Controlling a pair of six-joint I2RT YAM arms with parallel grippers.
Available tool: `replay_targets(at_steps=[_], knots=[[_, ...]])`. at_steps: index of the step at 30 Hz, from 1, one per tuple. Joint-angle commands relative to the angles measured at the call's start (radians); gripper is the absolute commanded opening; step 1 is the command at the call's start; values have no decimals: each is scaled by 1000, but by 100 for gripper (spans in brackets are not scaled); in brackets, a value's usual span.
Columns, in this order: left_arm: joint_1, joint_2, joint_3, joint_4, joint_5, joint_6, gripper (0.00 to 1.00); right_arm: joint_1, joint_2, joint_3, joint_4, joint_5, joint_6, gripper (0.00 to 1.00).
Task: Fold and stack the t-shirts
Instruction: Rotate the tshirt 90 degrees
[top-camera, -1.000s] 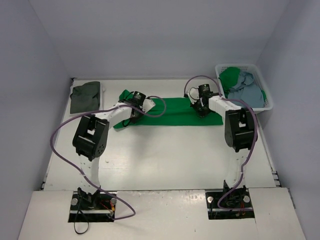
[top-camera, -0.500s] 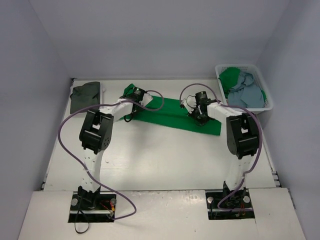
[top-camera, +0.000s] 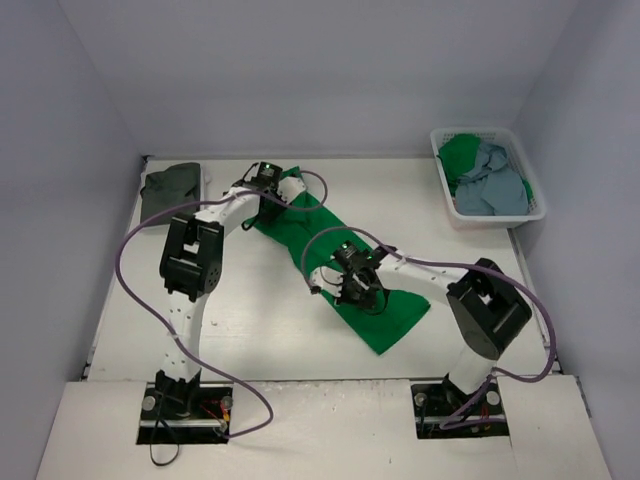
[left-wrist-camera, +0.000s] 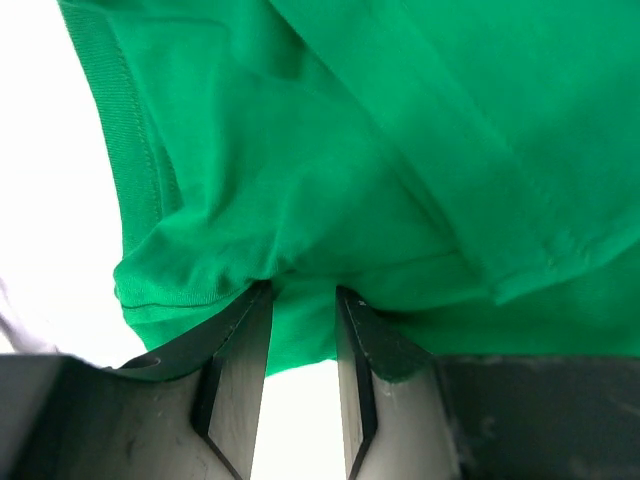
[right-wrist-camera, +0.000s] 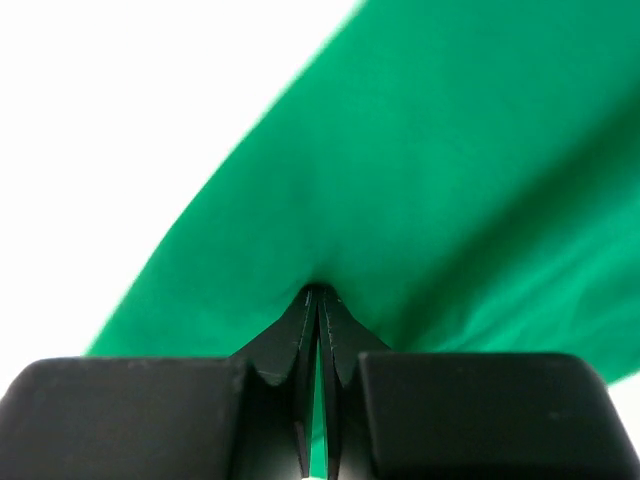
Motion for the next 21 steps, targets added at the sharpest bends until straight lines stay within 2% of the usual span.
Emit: replay_targets(at_steps=[1, 6, 11, 14, 17, 21], knots=[[9, 17, 121, -26, 129, 73, 27, 117, -31, -15, -59, -105, 92, 0], [11, 126, 241, -34, 45, 195, 27, 277, -9, -18, -57, -131, 146, 0], [6, 248, 388, -18, -116, 270, 26, 338, 5, -2, -54, -164, 174, 0], [6, 303, 468, -44, -128, 249, 26, 352, 23, 13, -48, -174, 177, 0], [11, 298, 506, -49, -82, 146, 27, 351, 21, 21, -38, -147, 177, 0], [19, 236, 507, -34, -36, 48, 28, 331, -32, 47, -30, -118, 175, 8]])
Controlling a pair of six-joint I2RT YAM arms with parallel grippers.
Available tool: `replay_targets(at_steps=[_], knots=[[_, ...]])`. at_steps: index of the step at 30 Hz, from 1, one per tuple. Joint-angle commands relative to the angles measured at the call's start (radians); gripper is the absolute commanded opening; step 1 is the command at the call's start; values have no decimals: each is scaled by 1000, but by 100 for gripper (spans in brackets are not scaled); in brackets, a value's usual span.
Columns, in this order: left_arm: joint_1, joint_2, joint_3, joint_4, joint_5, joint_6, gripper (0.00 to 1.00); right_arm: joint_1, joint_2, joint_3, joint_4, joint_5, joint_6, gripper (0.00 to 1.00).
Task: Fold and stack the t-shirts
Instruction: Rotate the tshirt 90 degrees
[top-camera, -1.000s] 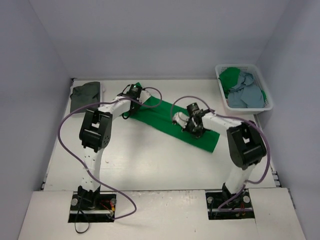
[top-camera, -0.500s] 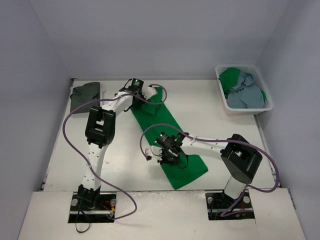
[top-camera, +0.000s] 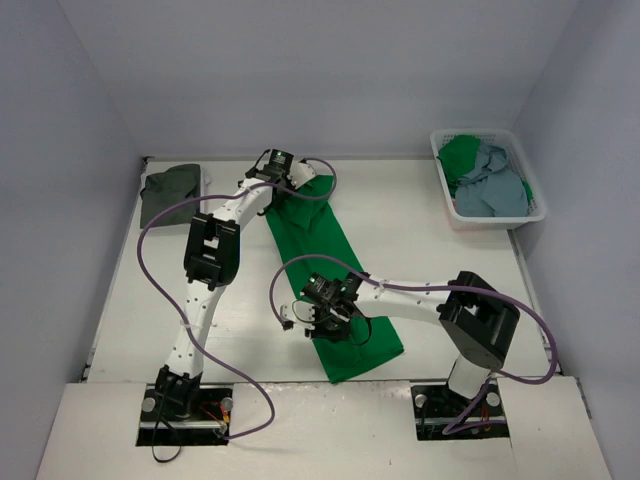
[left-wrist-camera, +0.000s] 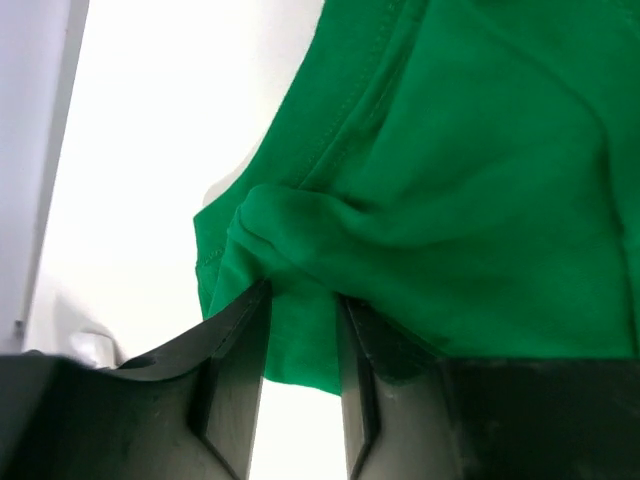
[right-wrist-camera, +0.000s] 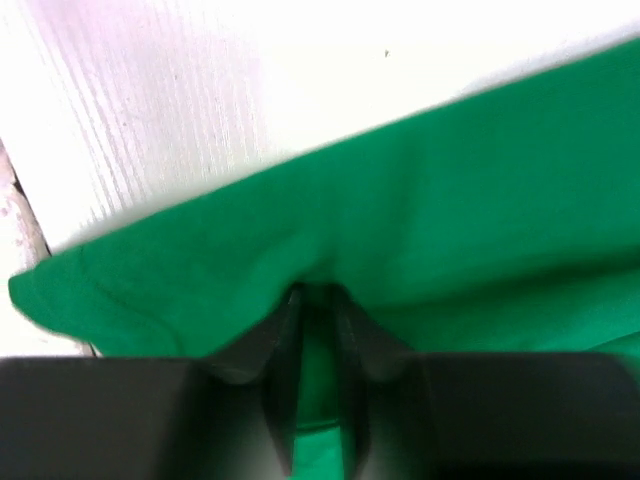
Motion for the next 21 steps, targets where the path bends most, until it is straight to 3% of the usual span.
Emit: replay_targets(at_steps=[1, 9, 14, 16, 18, 21], knots=[[23, -92, 37, 26, 32, -110, 33, -9, -67, 52, -48, -24, 22, 18], [21, -206, 80, -39, 26, -139, 43, -72, -224, 155, -51, -33, 26, 27], [21, -318, 74, -146, 79, -170, 44, -78, -264, 156, -62, 40, 17, 22], [21, -393, 70, -224, 143, -196, 45, -72, -279, 138, -65, 63, 0, 22], [21, -494, 30, -269, 178, -223, 45, -61, -301, 92, -65, 122, -45, 31], [21, -678, -111, -264, 219, -251, 46, -58, -354, 15, -52, 206, -134, 31]])
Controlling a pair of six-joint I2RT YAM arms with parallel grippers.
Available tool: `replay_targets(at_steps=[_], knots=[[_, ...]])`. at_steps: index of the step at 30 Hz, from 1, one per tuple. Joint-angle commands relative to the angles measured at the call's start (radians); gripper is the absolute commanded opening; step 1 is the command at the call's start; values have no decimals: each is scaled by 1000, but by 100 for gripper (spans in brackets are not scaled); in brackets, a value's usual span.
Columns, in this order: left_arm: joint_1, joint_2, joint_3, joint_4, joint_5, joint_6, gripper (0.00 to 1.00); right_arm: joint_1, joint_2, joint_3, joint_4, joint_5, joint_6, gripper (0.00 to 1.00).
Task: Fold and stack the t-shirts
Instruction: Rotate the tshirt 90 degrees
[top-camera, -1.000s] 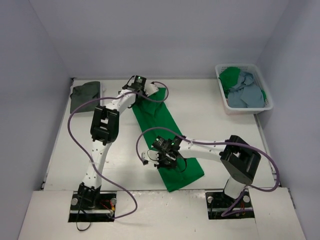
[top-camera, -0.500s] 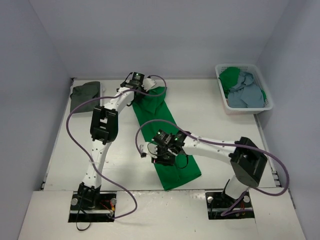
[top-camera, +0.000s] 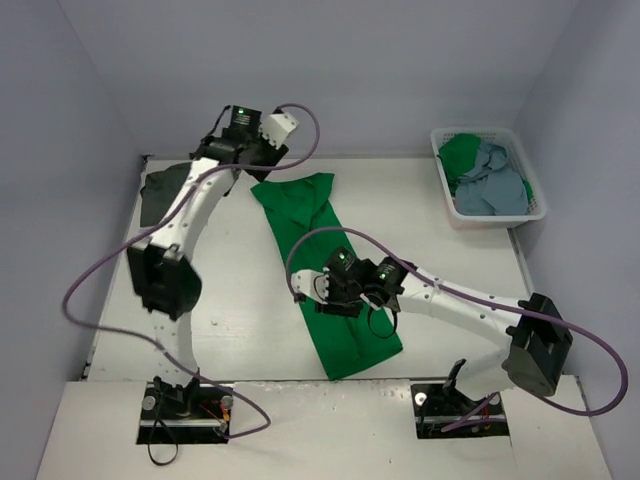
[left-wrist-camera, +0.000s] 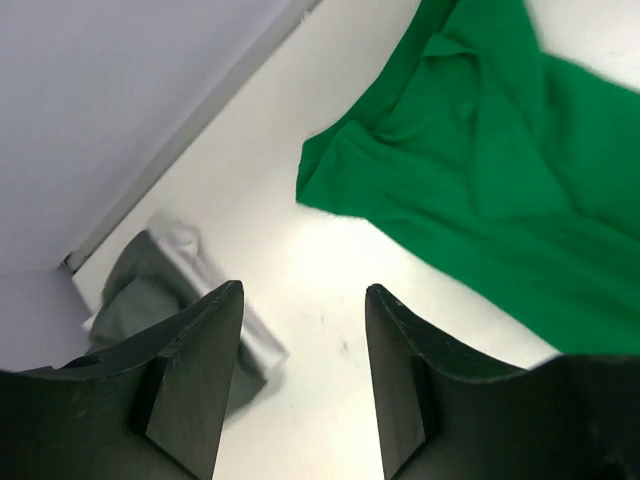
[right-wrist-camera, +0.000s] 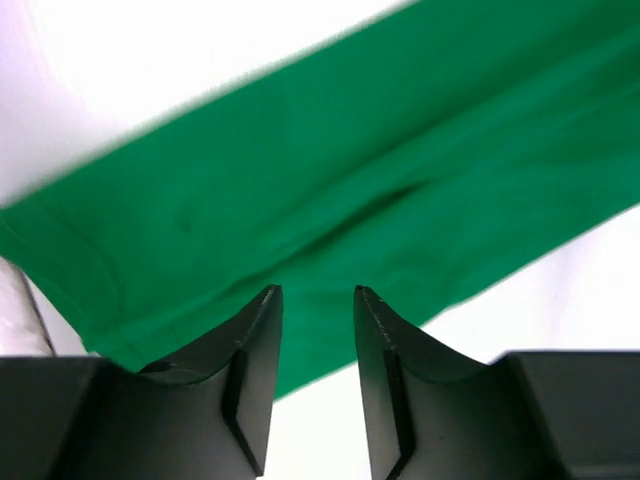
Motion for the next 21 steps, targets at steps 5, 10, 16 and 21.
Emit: replay_targets(at_steps=[5, 10, 16, 21], knots=[[5, -563, -360, -26, 89, 7, 51, 43, -188, -98, -24, 161, -145, 38], [8, -775, -600, -52, 176, 22, 52, 81, -215, -112, -24, 150, -120, 28], [11, -771, -724, -44, 219, 1, 52, 86, -121, -96, -23, 1, -68, 9], [11, -737, -718, -32, 225, -16, 52, 86, -29, -93, -21, -32, -77, 8]])
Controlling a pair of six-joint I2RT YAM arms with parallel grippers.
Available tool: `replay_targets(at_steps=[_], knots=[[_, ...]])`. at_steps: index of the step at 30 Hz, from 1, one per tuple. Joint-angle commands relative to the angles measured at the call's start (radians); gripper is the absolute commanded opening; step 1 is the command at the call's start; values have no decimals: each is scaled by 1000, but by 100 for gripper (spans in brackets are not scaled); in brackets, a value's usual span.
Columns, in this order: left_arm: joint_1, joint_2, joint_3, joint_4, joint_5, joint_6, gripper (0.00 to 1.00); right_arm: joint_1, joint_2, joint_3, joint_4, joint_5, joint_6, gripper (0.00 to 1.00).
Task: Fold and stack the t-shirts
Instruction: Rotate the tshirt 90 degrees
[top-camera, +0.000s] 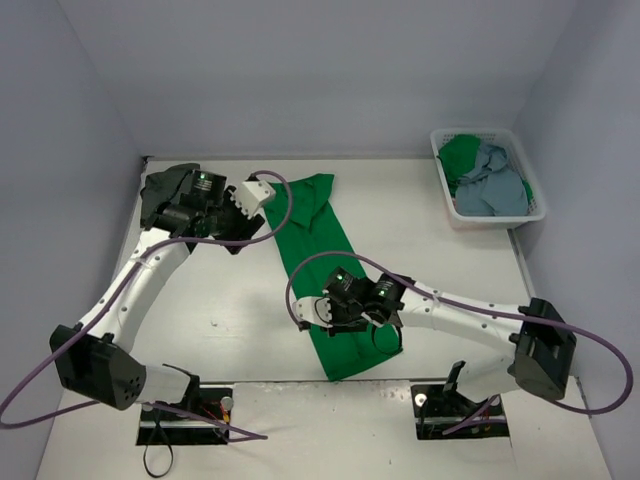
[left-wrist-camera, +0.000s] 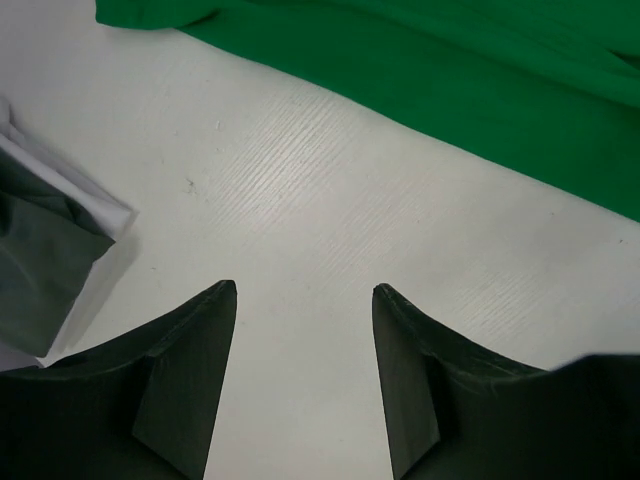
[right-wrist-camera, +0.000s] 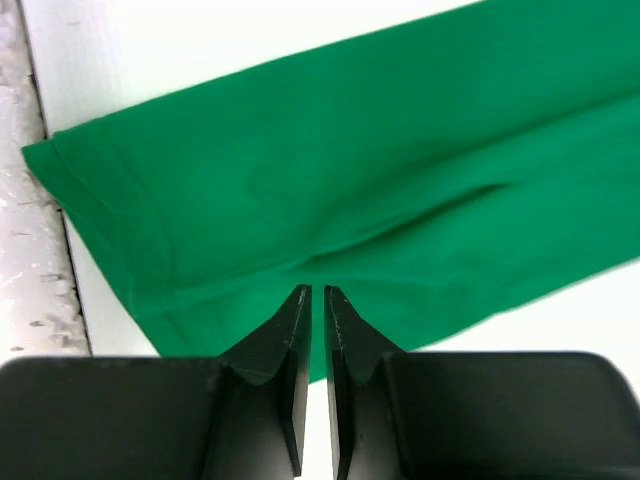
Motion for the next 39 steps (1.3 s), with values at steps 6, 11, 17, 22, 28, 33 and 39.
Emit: replay_targets(at_steps=[6, 11, 17, 22, 28, 33, 39], knots=[[6, 38, -1, 79, 90, -53, 50, 3, 102, 45, 12, -102, 1, 6], [3, 144, -6, 122, 164, -74, 47, 2, 142, 8, 23, -87, -6, 5], [3, 323, 109, 113, 216, -77, 43, -6, 210, -23, 29, -36, -16, 4], [3, 480, 223, 111, 231, -93, 42, -7, 253, -32, 24, 21, -13, 2], [0, 621, 374, 131, 239, -131, 41, -6, 230, -35, 17, 29, -13, 2], [-8, 746, 479, 146, 251, -174, 41, -6, 254, -31, 17, 2, -14, 2], [-17, 883, 565, 140, 268, -200, 39, -4, 270, -28, 17, -22, -22, 1]])
